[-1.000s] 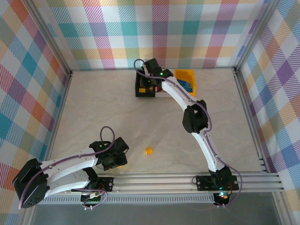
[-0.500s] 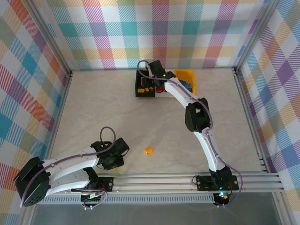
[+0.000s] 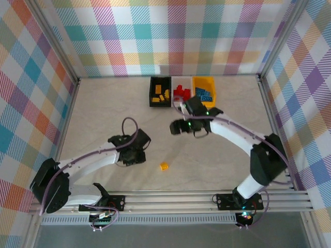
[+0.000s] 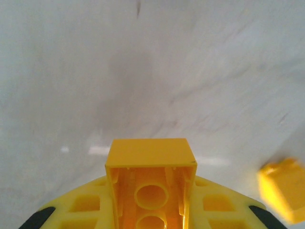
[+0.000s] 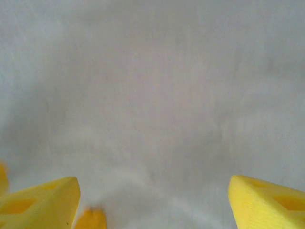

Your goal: Sort the legos into containers by color

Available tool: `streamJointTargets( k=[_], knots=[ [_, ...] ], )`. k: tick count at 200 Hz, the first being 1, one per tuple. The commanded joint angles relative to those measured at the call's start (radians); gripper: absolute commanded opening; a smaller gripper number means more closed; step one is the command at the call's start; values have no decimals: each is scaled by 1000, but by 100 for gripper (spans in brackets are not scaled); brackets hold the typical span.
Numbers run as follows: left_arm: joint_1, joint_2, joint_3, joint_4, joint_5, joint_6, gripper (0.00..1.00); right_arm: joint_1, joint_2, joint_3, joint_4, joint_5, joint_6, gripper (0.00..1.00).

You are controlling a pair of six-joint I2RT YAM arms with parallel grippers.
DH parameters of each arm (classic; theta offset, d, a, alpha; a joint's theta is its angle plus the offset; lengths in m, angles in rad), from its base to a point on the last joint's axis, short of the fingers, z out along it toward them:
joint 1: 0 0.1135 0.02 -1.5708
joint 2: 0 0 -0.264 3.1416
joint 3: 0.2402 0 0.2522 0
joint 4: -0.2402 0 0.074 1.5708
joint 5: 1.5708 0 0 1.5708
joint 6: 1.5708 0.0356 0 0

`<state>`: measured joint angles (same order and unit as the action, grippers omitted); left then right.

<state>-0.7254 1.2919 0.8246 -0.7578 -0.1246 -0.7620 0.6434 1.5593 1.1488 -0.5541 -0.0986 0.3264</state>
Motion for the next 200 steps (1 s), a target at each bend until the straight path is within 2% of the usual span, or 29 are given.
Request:
streamJointTargets(
  k=[1,23,57,93,118,174,200],
  knots=[
    [98,71,135,33,4,187,13,54,-135,-179,14,-45,66,81],
    [176,218,319,95,42,282,12,107,-287,-344,103,-53,137,80],
    [208,505,690,156,53,397,10,186,-402,-461,193,-40,190,80],
    [228,818,1100,138,63,473,10,259,-333,-418,153,32,170,80],
    [252,988,1323,103,57,498,10,299,-283,-395,151,66,155,80],
    [307,1246,1653,41,43,528,10,387,-162,-328,132,142,154,81],
    [310,1305,1711,47,65,527,11,412,-84,-271,108,186,134,82]
  ],
)
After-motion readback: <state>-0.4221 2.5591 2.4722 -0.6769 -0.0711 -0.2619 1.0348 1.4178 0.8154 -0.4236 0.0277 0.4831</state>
